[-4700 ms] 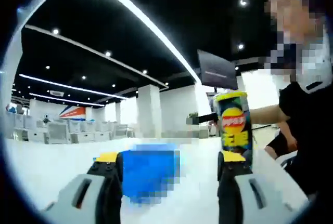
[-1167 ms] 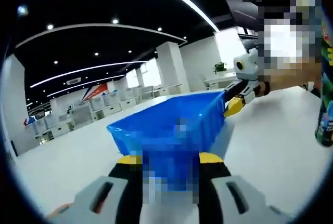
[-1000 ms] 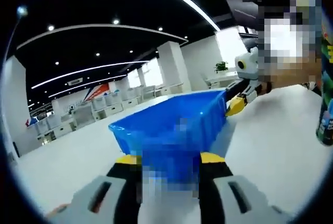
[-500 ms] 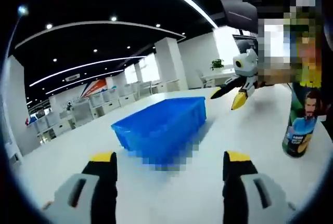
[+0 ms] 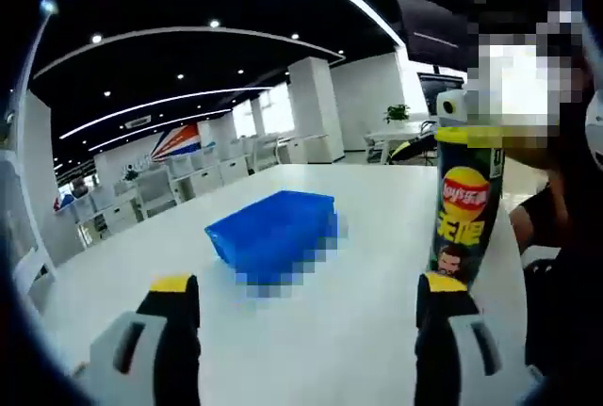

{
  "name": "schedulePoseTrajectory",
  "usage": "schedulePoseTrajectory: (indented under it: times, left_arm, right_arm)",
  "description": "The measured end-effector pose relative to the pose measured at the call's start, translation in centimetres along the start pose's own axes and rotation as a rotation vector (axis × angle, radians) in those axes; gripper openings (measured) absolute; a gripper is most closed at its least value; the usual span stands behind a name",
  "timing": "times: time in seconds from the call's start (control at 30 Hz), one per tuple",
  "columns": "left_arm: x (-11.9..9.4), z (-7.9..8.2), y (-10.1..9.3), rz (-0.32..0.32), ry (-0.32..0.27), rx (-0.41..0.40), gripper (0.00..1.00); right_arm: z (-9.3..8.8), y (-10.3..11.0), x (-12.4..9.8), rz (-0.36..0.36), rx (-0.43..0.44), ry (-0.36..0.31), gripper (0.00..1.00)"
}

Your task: Open the lid of the chip container on the table, take out the chips, place them into the box in front of the container, and close the lid

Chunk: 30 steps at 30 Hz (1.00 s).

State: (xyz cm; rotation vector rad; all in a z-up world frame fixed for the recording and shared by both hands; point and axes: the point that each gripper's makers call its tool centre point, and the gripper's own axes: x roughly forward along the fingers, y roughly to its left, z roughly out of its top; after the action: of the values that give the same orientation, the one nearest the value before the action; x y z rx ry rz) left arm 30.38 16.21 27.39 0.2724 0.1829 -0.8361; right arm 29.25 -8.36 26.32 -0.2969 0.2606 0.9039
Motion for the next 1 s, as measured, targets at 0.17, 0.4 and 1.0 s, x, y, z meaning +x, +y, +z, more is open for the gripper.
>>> schedulePoseTrajectory:
  times: [0.17,0.4,1.0]
  left_arm:
    - [-3.1,-0.6,-1.1,0.013,0.114,0.037,0.95]
    - [-6.3,-0.6,-1.6,0.044,0.118,0.005,0.95]
    - [-6.6,0.6,-2.6,0.016,0.09,-0.016,0.95]
  right_arm:
    - [1.2,1.6,-2.6,0.005,-0.004,-0.007,0.97]
    - [0.9,3.6,-4.2,0.016,0.014,0.042,0.97]
    - [1.3,3.8,-4.2,-0.009,0.006,0.063,0.97]
